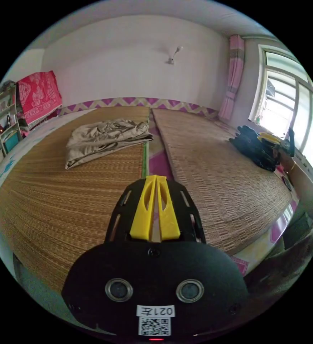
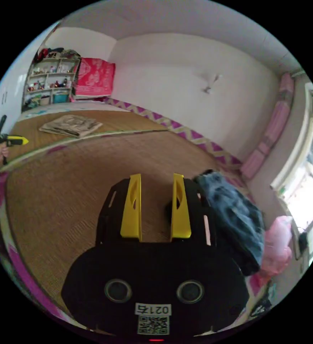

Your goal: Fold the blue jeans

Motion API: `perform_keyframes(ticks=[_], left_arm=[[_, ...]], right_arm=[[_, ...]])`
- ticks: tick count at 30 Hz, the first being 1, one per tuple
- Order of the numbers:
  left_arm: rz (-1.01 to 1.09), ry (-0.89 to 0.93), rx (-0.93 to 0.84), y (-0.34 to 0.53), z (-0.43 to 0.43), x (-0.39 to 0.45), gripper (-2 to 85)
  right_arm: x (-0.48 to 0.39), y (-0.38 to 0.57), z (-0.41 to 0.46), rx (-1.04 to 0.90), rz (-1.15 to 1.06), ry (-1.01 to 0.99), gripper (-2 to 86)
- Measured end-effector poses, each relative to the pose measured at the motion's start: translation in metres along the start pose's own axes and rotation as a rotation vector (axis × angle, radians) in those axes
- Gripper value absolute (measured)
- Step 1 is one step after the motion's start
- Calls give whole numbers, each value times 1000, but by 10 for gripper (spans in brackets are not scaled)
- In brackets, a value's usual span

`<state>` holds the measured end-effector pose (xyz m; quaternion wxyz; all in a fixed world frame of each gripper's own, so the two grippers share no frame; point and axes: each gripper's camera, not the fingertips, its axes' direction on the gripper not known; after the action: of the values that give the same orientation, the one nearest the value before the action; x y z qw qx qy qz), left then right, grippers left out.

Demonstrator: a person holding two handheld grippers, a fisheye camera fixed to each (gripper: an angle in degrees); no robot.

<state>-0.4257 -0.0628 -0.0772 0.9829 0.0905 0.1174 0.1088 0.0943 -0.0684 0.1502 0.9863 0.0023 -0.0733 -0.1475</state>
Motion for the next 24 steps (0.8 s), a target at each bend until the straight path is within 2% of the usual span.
perform_keyframes(ticks=[3, 6, 11, 15, 18, 21, 24], left_arm=[[9, 34, -25, -1, 4, 26, -9], [44, 46, -64, 0, 8, 50, -9], [50, 25, -130, 2, 9, 79, -1], [26, 30, -121, 4, 2, 93, 50], [63, 33, -102, 6, -4, 102, 54], [45, 121, -107, 9, -6, 102, 14], [52, 132, -108, 10, -9, 105, -5]], right_arm=[[1, 13, 11, -71, -83, 137, 156], [-9, 15, 36, -132, -173, 191, 162], [-29, 13, 78, -237, -279, 173, 163], [-47, 15, 94, -264, -317, 174, 139], [-40, 11, 91, -294, -220, 121, 116], [-26, 5, 78, -290, -129, 84, 82], [-3, 4, 59, -246, -27, 29, 59]])
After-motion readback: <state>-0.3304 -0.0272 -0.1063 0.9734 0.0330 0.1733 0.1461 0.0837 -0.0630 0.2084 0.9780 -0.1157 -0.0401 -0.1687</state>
